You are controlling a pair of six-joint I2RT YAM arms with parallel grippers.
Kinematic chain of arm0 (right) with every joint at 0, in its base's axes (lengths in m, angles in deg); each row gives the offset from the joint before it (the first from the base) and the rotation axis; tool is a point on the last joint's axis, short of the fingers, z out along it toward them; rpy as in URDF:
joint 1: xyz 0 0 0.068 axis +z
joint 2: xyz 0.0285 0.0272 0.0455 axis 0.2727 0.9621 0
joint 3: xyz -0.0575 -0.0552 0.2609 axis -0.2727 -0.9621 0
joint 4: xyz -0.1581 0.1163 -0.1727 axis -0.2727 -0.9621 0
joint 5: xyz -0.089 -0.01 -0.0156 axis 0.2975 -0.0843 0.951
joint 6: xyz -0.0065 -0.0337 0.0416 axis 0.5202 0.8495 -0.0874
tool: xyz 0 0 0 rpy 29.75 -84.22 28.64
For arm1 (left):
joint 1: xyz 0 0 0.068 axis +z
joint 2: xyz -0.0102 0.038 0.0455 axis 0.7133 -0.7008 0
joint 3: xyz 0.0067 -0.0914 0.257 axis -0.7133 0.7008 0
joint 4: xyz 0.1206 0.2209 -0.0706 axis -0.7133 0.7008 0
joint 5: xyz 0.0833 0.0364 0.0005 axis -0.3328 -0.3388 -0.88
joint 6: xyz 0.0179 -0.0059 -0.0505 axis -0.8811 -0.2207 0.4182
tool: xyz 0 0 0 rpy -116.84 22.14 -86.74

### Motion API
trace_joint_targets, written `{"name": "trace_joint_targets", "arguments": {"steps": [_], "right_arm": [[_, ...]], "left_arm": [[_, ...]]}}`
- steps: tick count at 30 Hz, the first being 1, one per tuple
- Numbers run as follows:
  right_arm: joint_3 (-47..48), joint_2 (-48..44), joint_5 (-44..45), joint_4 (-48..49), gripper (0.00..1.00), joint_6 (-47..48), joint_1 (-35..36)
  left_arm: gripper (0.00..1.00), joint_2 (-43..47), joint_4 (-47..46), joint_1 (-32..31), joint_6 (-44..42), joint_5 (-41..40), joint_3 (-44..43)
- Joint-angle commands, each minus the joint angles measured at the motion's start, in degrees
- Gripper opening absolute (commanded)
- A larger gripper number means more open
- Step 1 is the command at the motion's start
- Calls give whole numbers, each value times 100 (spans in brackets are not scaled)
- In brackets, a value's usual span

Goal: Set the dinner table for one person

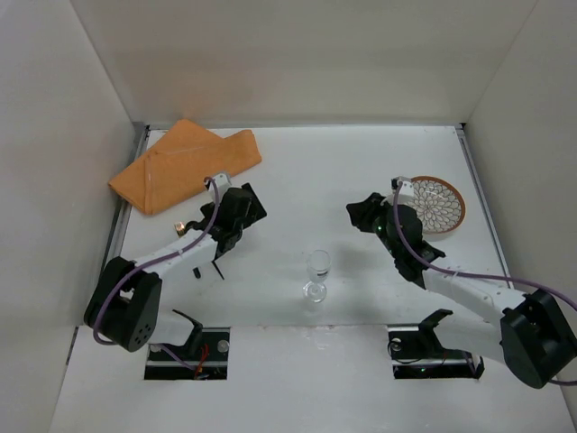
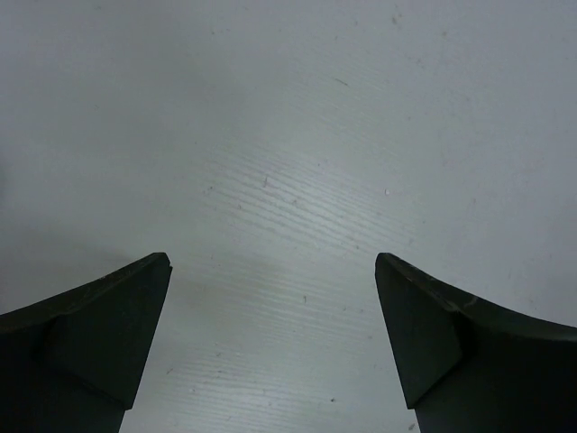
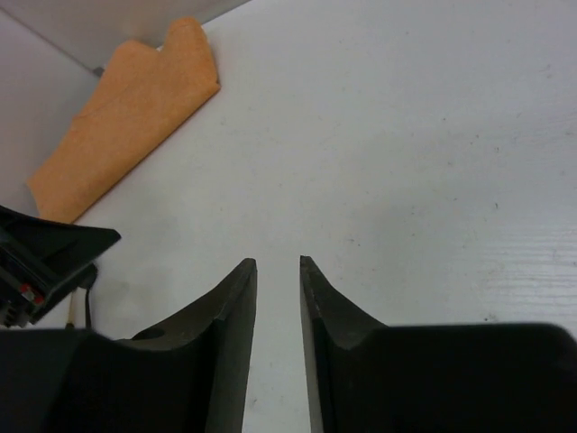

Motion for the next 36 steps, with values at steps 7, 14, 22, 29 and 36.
{"name": "trace_joint_targets", "arguments": {"steps": [7, 14, 22, 29, 36], "right_arm": [[242, 6, 16, 185, 42, 18, -35], [225, -275, 42, 62, 17, 27, 0], [251, -680, 298, -167, 14, 106, 88], [269, -451, 166, -88, 16, 71, 88], [260, -355, 25, -70, 18, 88, 53]], "left_arm": [[100, 327, -112, 471, -406, -303, -90], [100, 818, -155, 647, -397, -620, 85], [29, 1471, -542, 1902, -512, -436, 297], [27, -321, -1174, 2633, -125, -339, -686], [60, -2027, -1184, 3441, -704, 478, -2330]]}}
